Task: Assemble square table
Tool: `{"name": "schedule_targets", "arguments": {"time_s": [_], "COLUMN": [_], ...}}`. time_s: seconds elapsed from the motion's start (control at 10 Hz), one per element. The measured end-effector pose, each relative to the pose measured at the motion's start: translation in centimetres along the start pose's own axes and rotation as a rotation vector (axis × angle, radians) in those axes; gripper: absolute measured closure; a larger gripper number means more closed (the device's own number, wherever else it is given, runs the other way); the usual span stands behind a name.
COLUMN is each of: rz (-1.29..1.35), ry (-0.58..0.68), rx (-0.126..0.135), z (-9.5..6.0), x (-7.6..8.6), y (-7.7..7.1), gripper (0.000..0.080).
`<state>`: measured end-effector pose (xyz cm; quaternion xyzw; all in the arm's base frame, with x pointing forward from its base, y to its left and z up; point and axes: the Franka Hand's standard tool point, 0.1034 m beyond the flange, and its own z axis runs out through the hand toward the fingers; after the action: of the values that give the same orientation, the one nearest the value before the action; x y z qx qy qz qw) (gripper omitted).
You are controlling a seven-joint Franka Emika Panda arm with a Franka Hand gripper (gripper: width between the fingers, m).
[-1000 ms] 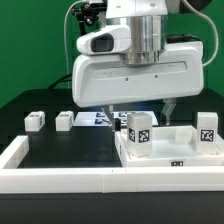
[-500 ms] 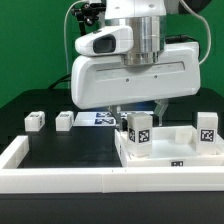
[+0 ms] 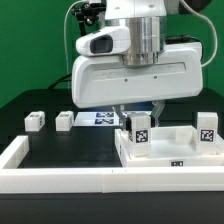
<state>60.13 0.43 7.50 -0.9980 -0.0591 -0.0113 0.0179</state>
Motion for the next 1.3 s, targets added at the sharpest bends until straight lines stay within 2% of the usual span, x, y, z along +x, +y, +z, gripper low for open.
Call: {"name": "schedule_targets", "arguments": {"time_s": [0.1, 0.6, 1.3], "rz": [0.088, 0.643, 1.357], "ry": [0.000, -0.002, -0.017], "rx": [0.001, 0.041, 0.038], "z": [0.02, 0.09, 0.25], "x": [-0.02, -0.11, -0.14], "y": [0.02, 0.29, -0.01], "gripper": [0.0511, 0.0509, 0.0509]}}
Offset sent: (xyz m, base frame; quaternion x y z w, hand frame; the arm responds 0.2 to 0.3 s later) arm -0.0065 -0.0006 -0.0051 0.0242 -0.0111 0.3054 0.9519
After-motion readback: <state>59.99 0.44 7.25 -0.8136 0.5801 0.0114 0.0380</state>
